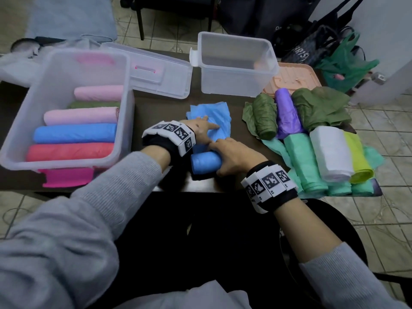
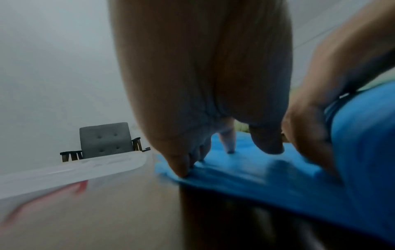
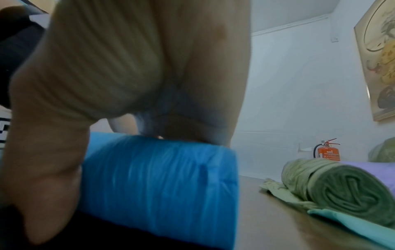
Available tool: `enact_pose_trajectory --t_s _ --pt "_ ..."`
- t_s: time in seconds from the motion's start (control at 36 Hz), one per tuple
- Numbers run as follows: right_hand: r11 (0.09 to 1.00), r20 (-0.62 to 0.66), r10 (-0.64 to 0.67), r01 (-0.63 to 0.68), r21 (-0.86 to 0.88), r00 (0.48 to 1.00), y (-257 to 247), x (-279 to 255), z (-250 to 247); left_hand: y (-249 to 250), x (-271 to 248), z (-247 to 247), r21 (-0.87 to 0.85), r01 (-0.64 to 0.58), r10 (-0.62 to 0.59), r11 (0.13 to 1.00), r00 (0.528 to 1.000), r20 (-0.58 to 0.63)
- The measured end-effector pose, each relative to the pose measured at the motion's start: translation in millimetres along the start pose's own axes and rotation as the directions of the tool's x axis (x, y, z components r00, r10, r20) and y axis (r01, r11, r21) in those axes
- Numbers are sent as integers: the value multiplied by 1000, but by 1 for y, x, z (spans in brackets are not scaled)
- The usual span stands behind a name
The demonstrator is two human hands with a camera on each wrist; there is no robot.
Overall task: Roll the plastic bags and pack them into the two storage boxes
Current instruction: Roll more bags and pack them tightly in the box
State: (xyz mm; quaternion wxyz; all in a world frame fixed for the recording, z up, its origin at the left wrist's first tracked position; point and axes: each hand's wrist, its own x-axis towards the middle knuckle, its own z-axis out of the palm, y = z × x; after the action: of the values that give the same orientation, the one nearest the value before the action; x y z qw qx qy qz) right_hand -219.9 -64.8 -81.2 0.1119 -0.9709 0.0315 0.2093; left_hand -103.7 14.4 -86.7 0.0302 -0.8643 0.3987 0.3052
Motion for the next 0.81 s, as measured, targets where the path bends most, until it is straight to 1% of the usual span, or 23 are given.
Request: enact_pose_trajectory --t_s 0.17,0.33,0.42,0.56,0.72,0.81 --pt "999 -1 -31 31 30 1000 -3 1 -3 -5 -1 5 15 -43 43 999 999 2" --pt "997 -23 -43 44 63 999 -7 -2 -6 -11 2 5 24 -52 52 998 999 -6" --pt "997 -37 -37 39 68 999 -9 -3 0 -13 3 7 21 -59 59 998 998 -15" --pt "979 -84 -6 23 202 996 -5 -6 5 -14 2 6 -6 -82 82 997 997 -6" --pt "962 -90 -4 28 272 996 -3 -6 4 -16 3 5 -35 -79 78 996 997 -28" --pt "966 -79 6 15 260 997 -1 -3 2 -17 3 5 -63 -65 61 996 996 -69"
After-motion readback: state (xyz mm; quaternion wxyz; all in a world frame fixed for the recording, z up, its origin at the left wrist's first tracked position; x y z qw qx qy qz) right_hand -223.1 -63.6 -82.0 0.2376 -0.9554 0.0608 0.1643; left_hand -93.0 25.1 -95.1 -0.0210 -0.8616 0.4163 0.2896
